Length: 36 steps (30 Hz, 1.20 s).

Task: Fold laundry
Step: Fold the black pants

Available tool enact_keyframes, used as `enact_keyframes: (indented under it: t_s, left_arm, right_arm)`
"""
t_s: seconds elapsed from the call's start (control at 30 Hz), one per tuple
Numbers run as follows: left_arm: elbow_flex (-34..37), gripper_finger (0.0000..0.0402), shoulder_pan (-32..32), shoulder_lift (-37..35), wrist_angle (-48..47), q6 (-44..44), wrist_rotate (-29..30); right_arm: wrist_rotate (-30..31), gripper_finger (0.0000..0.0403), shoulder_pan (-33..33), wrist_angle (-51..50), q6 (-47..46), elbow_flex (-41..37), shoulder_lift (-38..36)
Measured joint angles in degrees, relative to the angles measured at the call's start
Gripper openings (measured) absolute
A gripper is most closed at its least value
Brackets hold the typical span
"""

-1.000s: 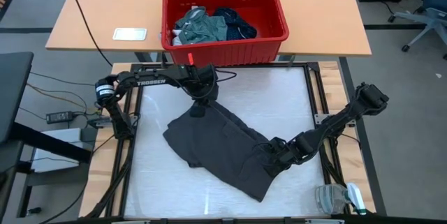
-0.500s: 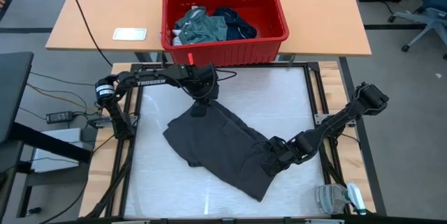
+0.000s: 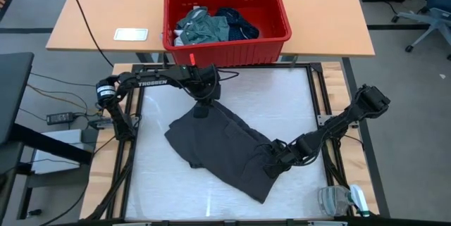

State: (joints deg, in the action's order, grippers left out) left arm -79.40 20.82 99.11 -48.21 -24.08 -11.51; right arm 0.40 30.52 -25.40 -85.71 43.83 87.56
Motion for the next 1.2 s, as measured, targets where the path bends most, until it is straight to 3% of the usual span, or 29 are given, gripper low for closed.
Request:
enact_keyframes:
  t_s: [0.2,0.57,0.73,1.0,1.2]
  left_arm:
    - [0.0,0.0,0.0,0.0,0.7,0.0,0.0]
    - [0.0,0.0,-0.9,-0.6,-3.0,2.3,1.4]
    - [0.0,0.0,-1.6,-1.2,-2.9,2.3,2.2]
    - [-2.4,0.0,-1.1,-2.3,-1.6,2.5,13.0]
    - [-5.2,0.0,-0.8,-2.4,-1.5,3.1,16.4]
  right_arm:
    - [-1.2,0.0013,-0.7,0.3,1.7,0.1,2.1]
    - [-1.9,0.0003,0.1,-17.5,3.8,12.8,-1.7]
    - [2.8,0.0002,-0.5,-26.8,6.1,17.8,-2.5]
    - [8.0,0.0001,-2.9,-35.1,4.9,18.5,-2.4]
    - [16.2,0.0,-2.5,-42.8,1.1,21.6,-2.4]
